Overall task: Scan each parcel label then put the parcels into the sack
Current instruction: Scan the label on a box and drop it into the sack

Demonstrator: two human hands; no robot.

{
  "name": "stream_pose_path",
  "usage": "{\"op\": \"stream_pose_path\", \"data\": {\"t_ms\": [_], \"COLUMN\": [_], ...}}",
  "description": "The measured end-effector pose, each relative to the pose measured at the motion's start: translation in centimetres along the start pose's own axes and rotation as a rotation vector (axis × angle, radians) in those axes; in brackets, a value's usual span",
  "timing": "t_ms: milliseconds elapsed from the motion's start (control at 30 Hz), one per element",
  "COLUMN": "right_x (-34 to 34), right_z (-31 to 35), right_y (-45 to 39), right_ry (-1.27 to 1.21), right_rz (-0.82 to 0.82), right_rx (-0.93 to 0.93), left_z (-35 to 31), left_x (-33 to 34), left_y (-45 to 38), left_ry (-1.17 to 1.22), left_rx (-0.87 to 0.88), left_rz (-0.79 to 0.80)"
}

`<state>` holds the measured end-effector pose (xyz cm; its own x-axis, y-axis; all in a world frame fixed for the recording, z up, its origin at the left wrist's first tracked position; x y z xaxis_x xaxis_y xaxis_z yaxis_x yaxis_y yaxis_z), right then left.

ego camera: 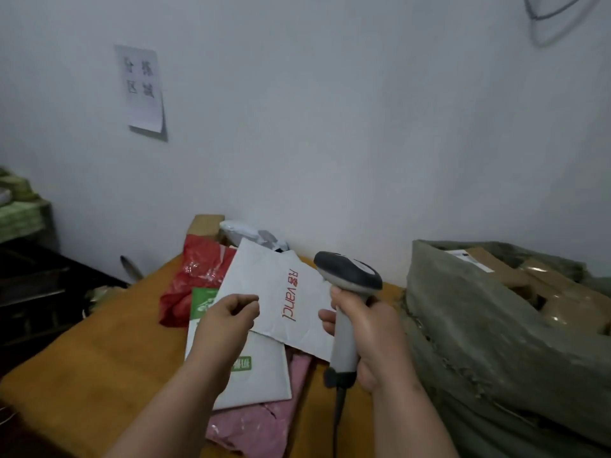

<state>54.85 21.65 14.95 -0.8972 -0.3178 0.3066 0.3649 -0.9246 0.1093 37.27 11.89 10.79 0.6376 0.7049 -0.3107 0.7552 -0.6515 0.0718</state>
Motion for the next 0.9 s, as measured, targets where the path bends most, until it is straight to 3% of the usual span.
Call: {"op": "stream_pose_path", "data": {"t_ms": [467, 700, 900], "right_x": [12.0, 17.9, 25.5], "right_z": [-7.0, -8.9, -10.4], "right_y": [-10.7, -16.0, -21.8], "right_ry": [0.019, -0.003, -0.075], "right_rz": [0.171, 0.113, -0.013], "right_rx": [0.161, 0.153, 0.070], "left_z": [5.8, 8.2, 9.7], "left_x": [-7.2, -9.3, -12.3], "left_y": [-10.5, -19.8, -30.8], "left_ry": [0.019, 0.046, 0.016], "left_rx": [-0.226, -0.277, -0.195], "left_rz": [-0.154, -0.131, -0.092]}}
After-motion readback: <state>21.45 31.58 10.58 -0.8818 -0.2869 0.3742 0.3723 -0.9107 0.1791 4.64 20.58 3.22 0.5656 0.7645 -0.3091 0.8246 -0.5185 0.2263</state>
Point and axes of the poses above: each hand's wrist, its own y-axis away from the middle knuckle, its own x-axis out of the palm, z = x × y, the point moved 2 cm from there along -y, towards the middle knuckle, and after that the axes turned 15 degrees about -y, right-handed, at the moved point
